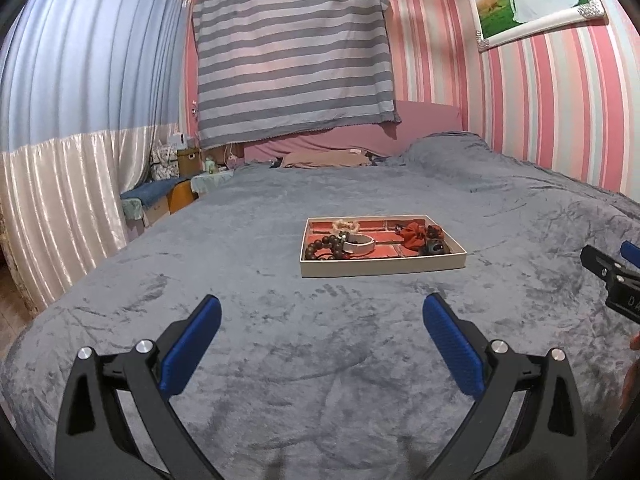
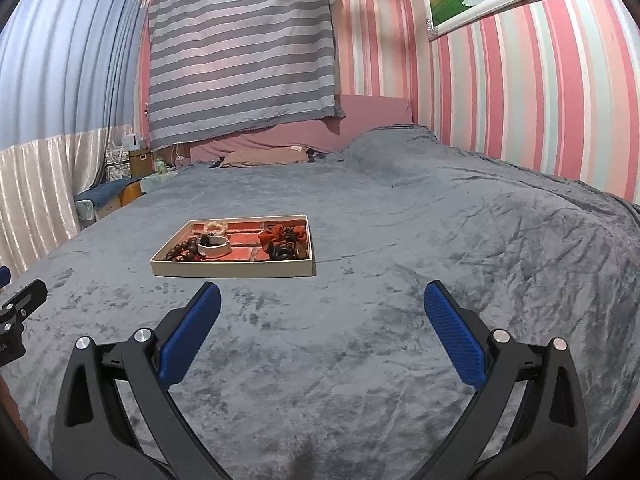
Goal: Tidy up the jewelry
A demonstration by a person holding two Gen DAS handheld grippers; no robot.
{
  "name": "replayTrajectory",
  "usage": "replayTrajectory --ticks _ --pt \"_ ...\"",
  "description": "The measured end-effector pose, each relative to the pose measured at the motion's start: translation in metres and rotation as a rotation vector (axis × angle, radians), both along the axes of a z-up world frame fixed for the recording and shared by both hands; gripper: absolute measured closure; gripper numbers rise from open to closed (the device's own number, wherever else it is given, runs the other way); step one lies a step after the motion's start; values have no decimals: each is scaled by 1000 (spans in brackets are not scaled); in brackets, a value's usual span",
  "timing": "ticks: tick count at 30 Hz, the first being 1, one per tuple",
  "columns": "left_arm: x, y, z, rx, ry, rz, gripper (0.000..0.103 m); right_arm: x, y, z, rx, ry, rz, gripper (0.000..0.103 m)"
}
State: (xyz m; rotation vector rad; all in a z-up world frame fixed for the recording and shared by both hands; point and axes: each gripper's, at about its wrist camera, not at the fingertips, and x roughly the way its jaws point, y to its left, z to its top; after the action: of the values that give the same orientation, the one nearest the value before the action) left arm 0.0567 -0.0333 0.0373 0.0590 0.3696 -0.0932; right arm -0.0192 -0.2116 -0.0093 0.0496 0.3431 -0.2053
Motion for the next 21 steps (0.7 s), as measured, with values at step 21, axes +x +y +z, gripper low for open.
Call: replayTrajectory --ticks 21 --pt "2 8 1 -21 3 6 5 -5 18 -3 -57 -16 18 4"
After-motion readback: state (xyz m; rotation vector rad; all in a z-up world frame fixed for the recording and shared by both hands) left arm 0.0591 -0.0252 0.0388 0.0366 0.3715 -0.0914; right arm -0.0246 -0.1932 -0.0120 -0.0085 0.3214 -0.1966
